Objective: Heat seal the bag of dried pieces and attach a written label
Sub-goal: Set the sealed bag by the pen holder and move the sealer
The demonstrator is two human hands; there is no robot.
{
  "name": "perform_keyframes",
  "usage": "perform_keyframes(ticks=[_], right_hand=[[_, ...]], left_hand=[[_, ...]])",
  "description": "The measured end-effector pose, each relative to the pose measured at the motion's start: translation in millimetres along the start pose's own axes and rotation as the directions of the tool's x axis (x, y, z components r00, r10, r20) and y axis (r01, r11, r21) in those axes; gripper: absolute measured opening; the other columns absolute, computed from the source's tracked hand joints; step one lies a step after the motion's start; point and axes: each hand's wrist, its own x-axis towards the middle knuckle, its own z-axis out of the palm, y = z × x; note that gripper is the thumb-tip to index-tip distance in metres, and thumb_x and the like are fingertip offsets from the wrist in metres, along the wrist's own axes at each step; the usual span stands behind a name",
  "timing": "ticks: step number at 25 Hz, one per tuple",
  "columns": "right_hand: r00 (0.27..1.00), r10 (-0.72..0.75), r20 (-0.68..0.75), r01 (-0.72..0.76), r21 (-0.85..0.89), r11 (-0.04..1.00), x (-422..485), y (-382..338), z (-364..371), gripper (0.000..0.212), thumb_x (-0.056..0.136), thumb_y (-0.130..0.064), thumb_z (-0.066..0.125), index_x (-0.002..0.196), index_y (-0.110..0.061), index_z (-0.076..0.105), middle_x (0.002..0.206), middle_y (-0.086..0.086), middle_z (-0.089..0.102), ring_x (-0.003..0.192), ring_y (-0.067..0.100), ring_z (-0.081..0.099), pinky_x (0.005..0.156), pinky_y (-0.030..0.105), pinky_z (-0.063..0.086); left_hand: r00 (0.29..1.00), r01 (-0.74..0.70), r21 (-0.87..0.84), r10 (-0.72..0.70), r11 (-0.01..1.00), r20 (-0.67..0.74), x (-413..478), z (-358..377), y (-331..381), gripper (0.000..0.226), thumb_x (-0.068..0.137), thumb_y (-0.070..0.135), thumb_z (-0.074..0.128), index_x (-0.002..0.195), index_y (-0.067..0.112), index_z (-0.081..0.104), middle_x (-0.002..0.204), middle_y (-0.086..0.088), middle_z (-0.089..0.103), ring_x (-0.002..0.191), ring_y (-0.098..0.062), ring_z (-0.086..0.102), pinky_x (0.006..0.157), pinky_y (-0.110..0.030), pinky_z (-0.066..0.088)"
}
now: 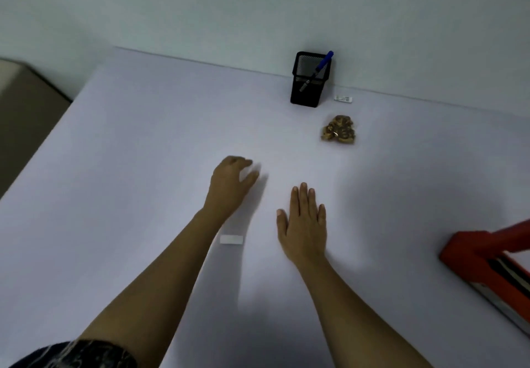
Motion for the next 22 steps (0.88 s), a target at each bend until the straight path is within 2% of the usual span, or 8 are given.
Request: perform_keyframes(ticks=[3,7,8,11,14,19,22], right_hand=[[0.999,0.032,-0.023,-0.032,0.002,0.999,-40,-20,12,0.066,0.09,-0.047,0.014,0.143,-0.009,0.024,0.152,0.013,0.024,0.14,0.03,0.022,0.11,0.049,0.021],[0.998,0.029,-0.055,-0.031,-0.02,0.999,-78,-38,24,0.061,0.091,-0.042,0.022,0.139,-0.007,0.035,0.148,0.015,0.034,0.136,0.033,0.032,0.105,0.054,0.031],[0.998,0.026,-0.054,-0.027,-0.02,0.999,-82,-39,25,0.061,0.091,-0.042,0.021,0.139,-0.006,0.035,0.148,0.015,0.034,0.136,0.033,0.032,0.105,0.054,0.031],[0.999,0.023,-0.049,-0.024,-0.014,1.0,-87,-38,30,0.063,0.091,-0.043,0.018,0.142,-0.008,0.029,0.151,0.014,0.028,0.139,0.031,0.025,0.108,0.053,0.026],[0.997,0.019,-0.076,-0.019,-0.008,1.0,-86,-37,32,0.061,0.091,-0.042,0.022,0.141,-0.008,0.032,0.149,0.015,0.032,0.138,0.032,0.029,0.107,0.053,0.027],[0.994,0.006,-0.109,-0.006,-0.005,1.0,-86,-36,36,0.061,0.091,-0.042,0.024,0.141,-0.009,0.032,0.149,0.014,0.033,0.138,0.031,0.029,0.107,0.053,0.026],[0.994,-0.014,-0.11,0.015,0.011,1.0,-87,-35,37,0.062,0.089,-0.042,0.023,0.14,-0.008,0.034,0.149,0.014,0.033,0.138,0.032,0.028,0.107,0.053,0.026]], left_hand=[[0.983,0.157,-0.044,-0.16,0.987,-0.086,-76,3,-35,0.033,0.086,0.026,0.065,0.112,0.006,0.065,0.113,-0.014,0.062,0.098,-0.027,0.061,0.087,-0.032,0.046],[0.955,0.249,-0.147,-0.268,0.957,-0.127,-131,21,-49,0.015,0.081,0.028,0.064,0.085,0.013,0.066,0.093,-0.007,0.061,0.082,-0.023,0.059,0.075,-0.037,0.053],[0.952,0.26,-0.139,-0.278,0.955,-0.127,-134,24,-49,0.016,0.082,0.026,0.064,0.085,0.011,0.064,0.093,-0.007,0.06,0.083,-0.023,0.058,0.075,-0.038,0.053],[0.957,0.24,-0.075,-0.249,0.968,-0.152,-137,30,-50,0.016,0.086,0.02,0.064,0.092,0.005,0.064,0.101,-0.012,0.059,0.093,-0.027,0.054,0.079,-0.034,0.05],[0.954,0.224,-0.047,-0.229,0.973,-0.192,-137,31,-44,0.017,0.09,0.012,0.058,0.089,-0.002,0.067,0.099,-0.015,0.06,0.092,-0.029,0.052,0.074,-0.028,0.042],[0.95,0.199,-0.03,-0.2,0.98,-0.238,-142,32,-40,0.013,0.089,0.005,0.057,0.087,-0.002,0.068,0.089,-0.016,0.063,0.085,-0.03,0.053,0.068,-0.03,0.041],[0.948,0.157,-0.027,-0.158,0.987,-0.275,-143,32,-42,0.008,0.086,0.005,0.06,0.089,0.001,0.066,0.085,-0.015,0.064,0.08,-0.029,0.055,0.066,-0.035,0.046]])
